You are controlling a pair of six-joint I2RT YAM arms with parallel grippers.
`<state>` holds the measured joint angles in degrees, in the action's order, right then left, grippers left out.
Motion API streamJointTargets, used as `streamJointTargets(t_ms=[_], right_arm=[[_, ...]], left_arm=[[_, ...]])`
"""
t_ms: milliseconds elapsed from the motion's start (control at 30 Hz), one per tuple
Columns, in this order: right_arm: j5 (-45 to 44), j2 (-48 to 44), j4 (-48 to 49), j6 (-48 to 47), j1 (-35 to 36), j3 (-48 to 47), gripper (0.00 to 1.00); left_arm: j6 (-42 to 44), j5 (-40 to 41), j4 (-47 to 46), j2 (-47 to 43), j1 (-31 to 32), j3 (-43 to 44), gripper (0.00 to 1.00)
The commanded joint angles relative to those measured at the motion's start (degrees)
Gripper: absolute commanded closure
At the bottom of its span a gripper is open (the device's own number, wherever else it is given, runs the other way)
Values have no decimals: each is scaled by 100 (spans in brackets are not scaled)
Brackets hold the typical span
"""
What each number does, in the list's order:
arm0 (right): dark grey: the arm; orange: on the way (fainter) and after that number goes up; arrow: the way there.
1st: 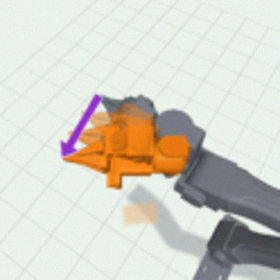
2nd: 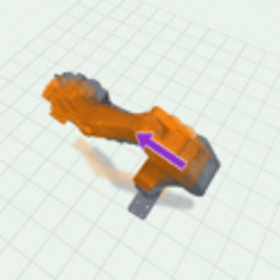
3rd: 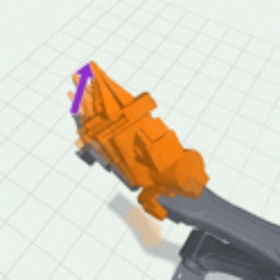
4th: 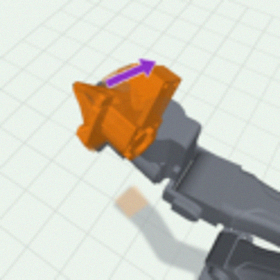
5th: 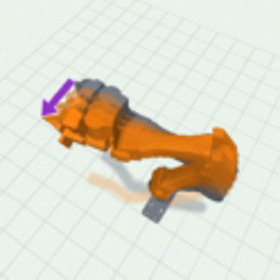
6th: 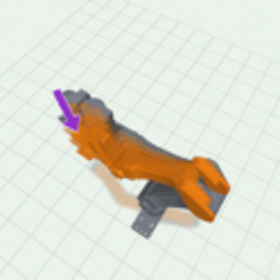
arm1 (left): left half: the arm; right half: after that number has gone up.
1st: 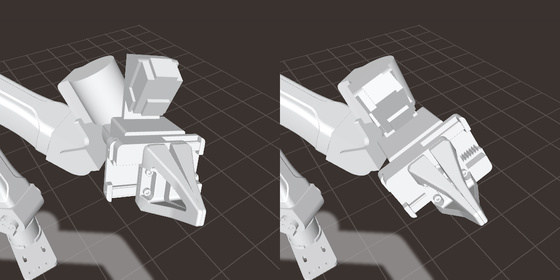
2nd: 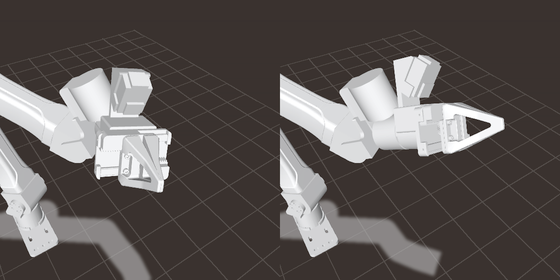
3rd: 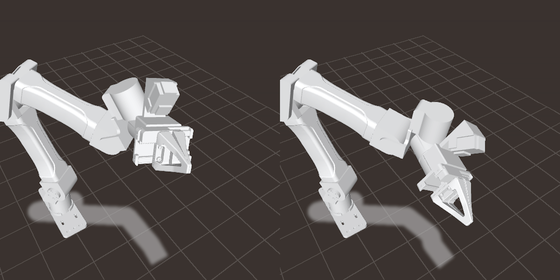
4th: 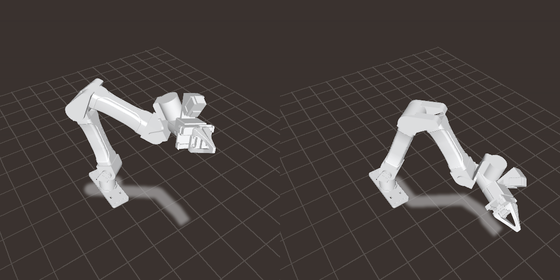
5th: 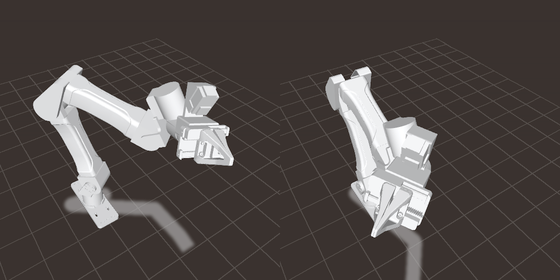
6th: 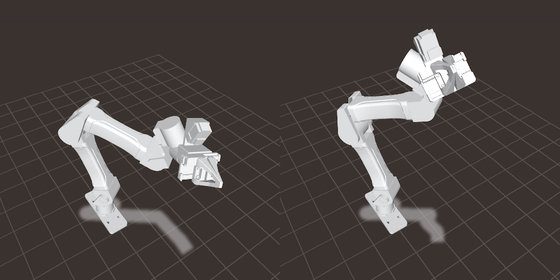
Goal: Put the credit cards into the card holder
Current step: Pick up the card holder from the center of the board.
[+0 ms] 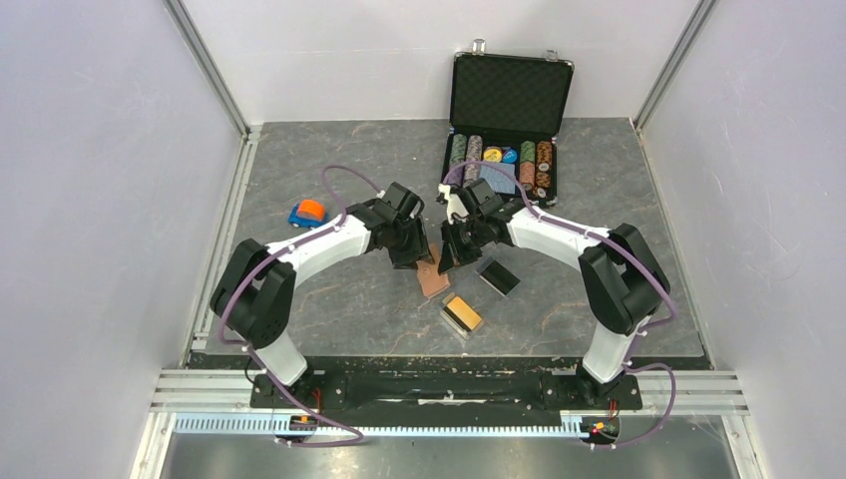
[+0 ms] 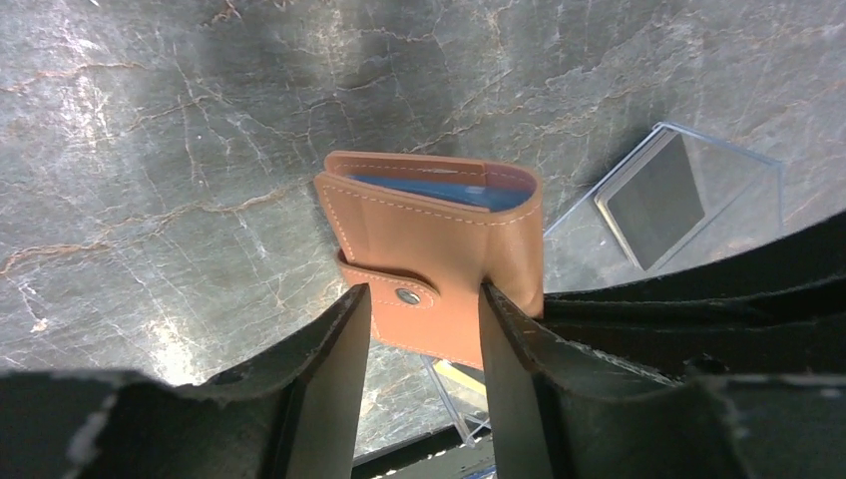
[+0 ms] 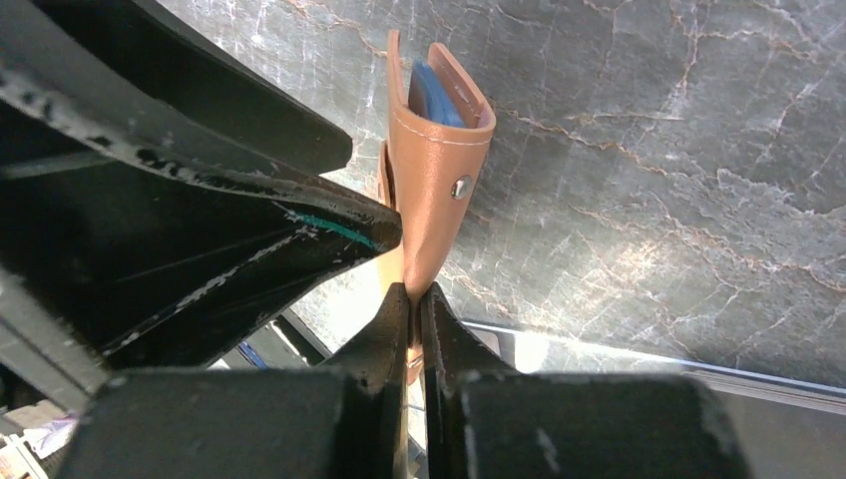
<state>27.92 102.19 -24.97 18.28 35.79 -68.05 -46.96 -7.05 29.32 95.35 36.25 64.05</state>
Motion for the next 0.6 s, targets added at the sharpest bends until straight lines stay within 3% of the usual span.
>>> streamJointTargets(t_ms=[0,300,567], right_arm=[[135,-373,75,109,23,29,100],[7,-496,75,183,24,-60,100],[-111,-581,63,191,19,-98,100]], left_arm=[[257,258,278,215,50,233,51],[216,45,119,279,58,-53,55],[197,285,312,147,58,-294,69]])
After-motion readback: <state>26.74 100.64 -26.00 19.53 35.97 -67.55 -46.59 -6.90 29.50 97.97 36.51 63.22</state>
